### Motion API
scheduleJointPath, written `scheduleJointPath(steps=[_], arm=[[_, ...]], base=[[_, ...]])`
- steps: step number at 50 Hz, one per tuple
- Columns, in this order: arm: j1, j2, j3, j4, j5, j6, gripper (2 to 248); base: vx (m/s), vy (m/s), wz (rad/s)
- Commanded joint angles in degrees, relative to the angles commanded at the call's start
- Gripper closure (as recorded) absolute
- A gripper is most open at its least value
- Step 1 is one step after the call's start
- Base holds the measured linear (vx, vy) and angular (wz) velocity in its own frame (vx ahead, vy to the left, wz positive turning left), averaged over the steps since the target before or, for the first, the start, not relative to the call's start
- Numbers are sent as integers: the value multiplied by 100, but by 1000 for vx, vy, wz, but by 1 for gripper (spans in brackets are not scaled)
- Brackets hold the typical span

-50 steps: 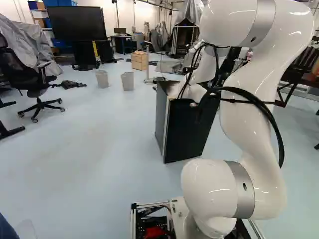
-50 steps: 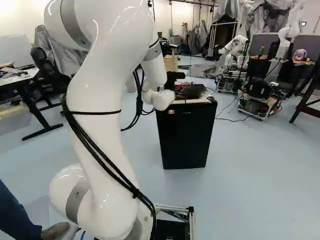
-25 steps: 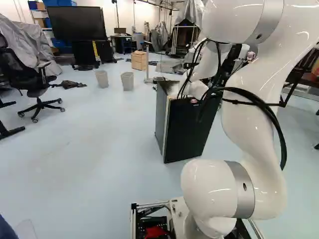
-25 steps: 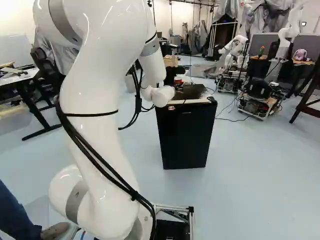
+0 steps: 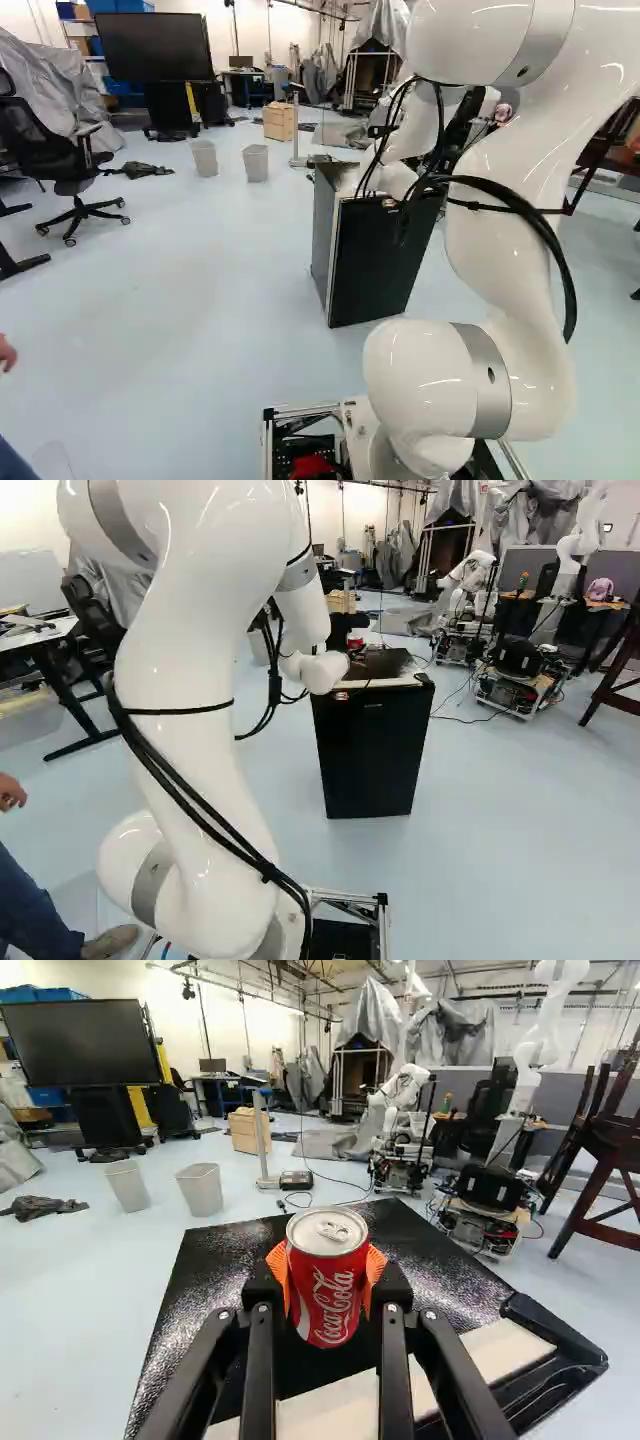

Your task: Grab a drink from the fridge

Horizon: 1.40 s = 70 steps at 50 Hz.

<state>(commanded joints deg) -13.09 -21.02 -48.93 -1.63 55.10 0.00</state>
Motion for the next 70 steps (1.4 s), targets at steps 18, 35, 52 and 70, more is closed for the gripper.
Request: scheduleJointPath(steps=[18, 35, 52, 70], arm=[[106, 299, 355, 13, -41, 0, 156], [264, 747, 887, 33, -103, 0, 156], [477, 1347, 1599, 59, -185, 0, 156], [750, 2121, 2517, 93, -292, 0, 156]], base=[[0, 0, 0], [0, 0, 0], [0, 0, 0], [0, 0, 0]])
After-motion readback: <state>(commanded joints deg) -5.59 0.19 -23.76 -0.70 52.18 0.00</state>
